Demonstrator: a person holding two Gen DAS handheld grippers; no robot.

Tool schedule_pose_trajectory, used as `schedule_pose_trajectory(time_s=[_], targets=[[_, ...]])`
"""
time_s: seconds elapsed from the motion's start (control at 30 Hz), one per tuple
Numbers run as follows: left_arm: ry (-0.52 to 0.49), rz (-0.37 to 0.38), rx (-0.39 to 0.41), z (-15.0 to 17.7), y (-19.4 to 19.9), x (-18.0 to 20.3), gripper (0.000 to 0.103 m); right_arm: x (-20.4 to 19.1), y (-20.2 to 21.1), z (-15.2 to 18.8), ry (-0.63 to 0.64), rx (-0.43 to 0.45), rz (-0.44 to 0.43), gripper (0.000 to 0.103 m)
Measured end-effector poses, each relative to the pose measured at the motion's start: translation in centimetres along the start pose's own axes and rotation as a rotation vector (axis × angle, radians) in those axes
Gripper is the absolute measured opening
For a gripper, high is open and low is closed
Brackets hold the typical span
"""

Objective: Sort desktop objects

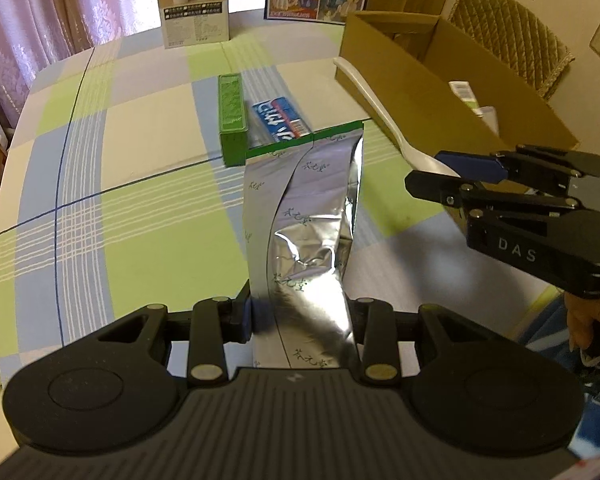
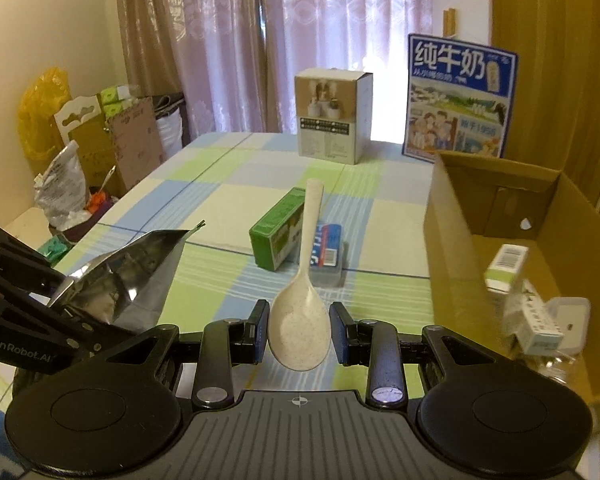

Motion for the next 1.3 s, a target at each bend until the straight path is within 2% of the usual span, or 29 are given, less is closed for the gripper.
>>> schedule_pose_trajectory(time_s=[0.3,0.7,1.3], targets=[[0.005,0.039,0.037,-0.7,2.0,3.1,0.03,1.2,4.2,0.0,-0.009,0.04,0.042,0.029],[0.001,0.135,0.079,-3.1,4.4,9.2,0.03,3.8,10.3,-0.2,-0.026,0.101,0.116,0.029],[0.001,0.292,0.082,-9.2,4.9,19.3,0.03,12.2,16.3,-1.1,-0.058,0.136,0.243,0.029]])
Point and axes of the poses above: each gripper's, at about its wrist camera, not at the fingertips, and y roughly against the way its jaws point, x to its right, z to its underside, the point moved 10 cm from there along -y, roughly the way its jaws point, and after that the axes turned 11 degrees about -z, right-handed, at the moved point
